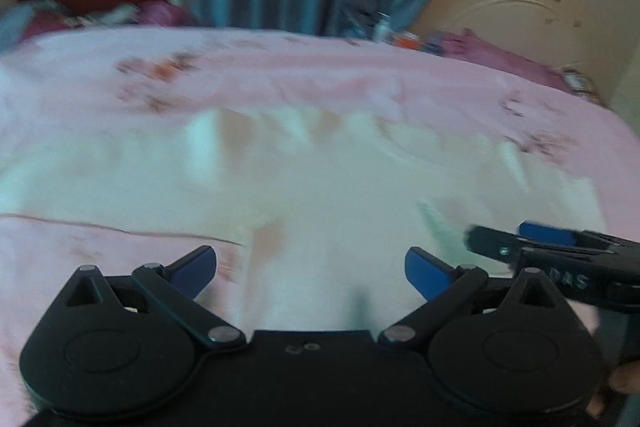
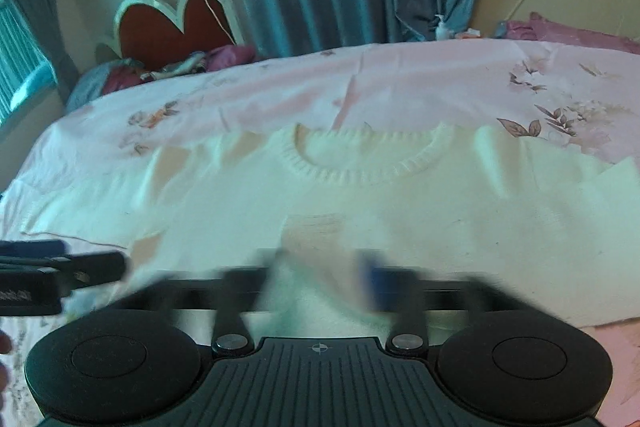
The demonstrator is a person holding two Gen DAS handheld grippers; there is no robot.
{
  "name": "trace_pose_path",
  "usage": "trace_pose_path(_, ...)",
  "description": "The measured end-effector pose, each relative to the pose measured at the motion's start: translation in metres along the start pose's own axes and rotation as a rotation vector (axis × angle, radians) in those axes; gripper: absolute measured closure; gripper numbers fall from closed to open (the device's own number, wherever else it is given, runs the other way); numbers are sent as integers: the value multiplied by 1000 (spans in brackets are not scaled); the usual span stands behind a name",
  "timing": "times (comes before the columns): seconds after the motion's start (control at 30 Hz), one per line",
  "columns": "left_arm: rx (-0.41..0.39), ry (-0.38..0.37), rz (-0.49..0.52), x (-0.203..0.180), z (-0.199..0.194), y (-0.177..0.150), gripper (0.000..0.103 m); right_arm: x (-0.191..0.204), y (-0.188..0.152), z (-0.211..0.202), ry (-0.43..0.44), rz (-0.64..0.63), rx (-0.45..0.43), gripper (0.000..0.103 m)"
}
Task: Fold small clothes
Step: 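Carry the sleeve across the sweater body with the right gripper and release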
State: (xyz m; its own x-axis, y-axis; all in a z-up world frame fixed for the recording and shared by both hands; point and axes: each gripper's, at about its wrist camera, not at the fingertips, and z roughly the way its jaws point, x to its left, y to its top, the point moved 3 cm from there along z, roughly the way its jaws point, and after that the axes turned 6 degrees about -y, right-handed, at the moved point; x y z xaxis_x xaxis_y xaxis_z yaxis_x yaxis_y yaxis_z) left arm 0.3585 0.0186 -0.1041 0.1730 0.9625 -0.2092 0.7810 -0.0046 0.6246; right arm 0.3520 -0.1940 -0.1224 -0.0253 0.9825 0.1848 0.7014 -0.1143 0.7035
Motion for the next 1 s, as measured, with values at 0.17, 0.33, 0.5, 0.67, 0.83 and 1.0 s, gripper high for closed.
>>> trace_pose_path(0.17, 49, -218, -121, -19, 25, -2, 3, -27, -6, -33, -104, -33, -51, 13)
trace_pose_path(0.33, 114, -257, -179, -38, 65, -4, 5, -69, -25, -52, -230, -15, -22, 13)
trace_pose_path(0.5, 77, -199, -142, -53, 84, -7, 6, -105, -47, -63, -294, 71, 16, 13)
trace_pose_path(0.67, 43, -223, -91, -63, 85, -9, 75, -123, -56, -66, -318, 115, 37, 13)
trace_pose_path(0.83, 34, -239, -108, -62, 88, -2, 92, -127, -59, -58, -335, 112, 43, 13)
trace_pose_path(1.0, -56, -341, -106, -65, 64, 20, 98, -132, -60, -45, -359, 146, 64, 13)
